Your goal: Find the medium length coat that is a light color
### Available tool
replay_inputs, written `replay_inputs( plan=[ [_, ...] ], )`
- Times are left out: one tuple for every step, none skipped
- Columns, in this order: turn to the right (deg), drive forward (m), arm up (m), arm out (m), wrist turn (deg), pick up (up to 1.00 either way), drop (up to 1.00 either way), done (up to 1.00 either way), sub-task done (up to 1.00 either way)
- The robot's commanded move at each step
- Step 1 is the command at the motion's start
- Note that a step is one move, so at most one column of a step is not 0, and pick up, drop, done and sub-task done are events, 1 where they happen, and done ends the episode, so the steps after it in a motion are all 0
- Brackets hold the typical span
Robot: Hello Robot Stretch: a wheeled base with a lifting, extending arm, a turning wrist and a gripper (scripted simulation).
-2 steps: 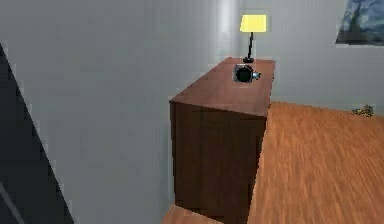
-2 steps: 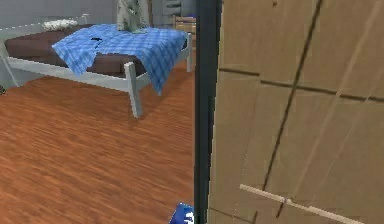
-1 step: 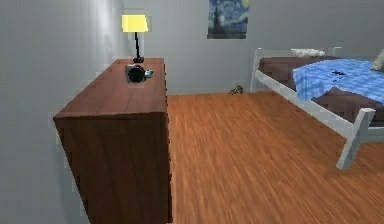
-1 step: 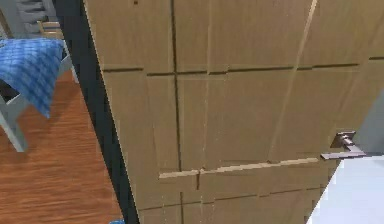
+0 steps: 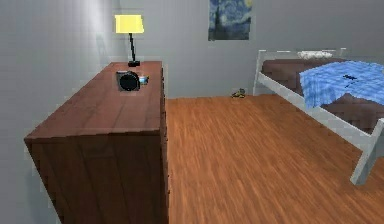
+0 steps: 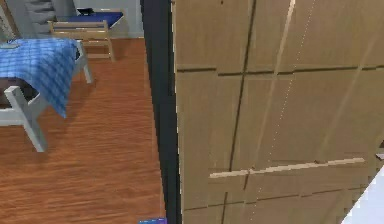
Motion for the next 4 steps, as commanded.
replay_inputs(
  plan=[
    [18.0,0.00,0.00,0.00,0.0,0.00,0.00,0.00,0.00],
    [0.0,0.30,0.00,0.00,0.0,0.00,0.00,0.00,0.00],
    [45.0,0.00,0.00,0.00,0.0,0.00,0.00,0.00,0.00],
    [12.0,0.00,0.00,0.00,0.0,0.00,0.00,0.00,0.00]
  ],
)
